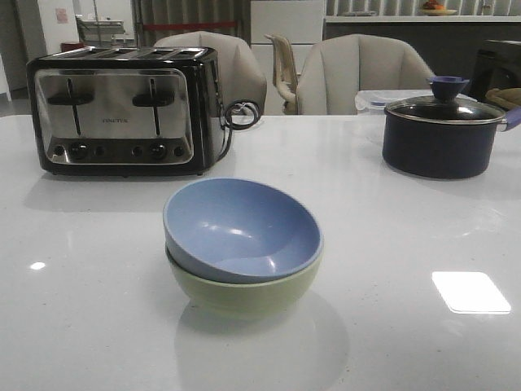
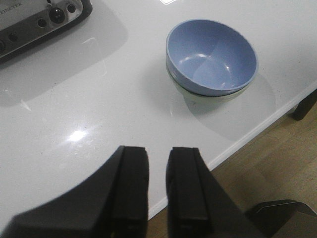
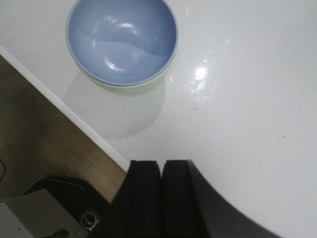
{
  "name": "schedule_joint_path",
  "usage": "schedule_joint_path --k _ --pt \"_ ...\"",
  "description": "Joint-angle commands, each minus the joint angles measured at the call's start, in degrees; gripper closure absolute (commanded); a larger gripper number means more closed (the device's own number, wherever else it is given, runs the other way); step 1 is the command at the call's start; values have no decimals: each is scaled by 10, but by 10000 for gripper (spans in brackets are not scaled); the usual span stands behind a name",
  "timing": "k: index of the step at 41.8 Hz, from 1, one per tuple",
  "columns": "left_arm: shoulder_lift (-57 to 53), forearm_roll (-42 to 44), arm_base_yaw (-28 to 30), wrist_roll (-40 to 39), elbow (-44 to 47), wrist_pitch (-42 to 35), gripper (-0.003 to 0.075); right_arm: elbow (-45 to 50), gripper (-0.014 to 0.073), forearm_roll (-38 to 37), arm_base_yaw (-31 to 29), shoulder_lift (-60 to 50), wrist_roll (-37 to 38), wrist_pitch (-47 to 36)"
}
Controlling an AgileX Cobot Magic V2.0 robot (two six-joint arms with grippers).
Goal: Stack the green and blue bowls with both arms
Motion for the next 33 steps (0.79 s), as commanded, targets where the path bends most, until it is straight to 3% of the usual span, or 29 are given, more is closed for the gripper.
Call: schedule_joint_path --k 1,22,25,33 --pt "-2 -5 -3 -5 -17 -42 626 -16 557 -1 -2 -3 -1 -40" --pt "-2 -11 -3 -5 -17 -42 622 -16 557 -1 -2 -3 -1 -40" --pt "-8 29 -3 -4 -13 -49 622 -16 557 -1 -2 -3 -1 -40" --pt "-126 81 90 -4 89 -161 622 -16 557 -1 -2 -3 -1 -39"
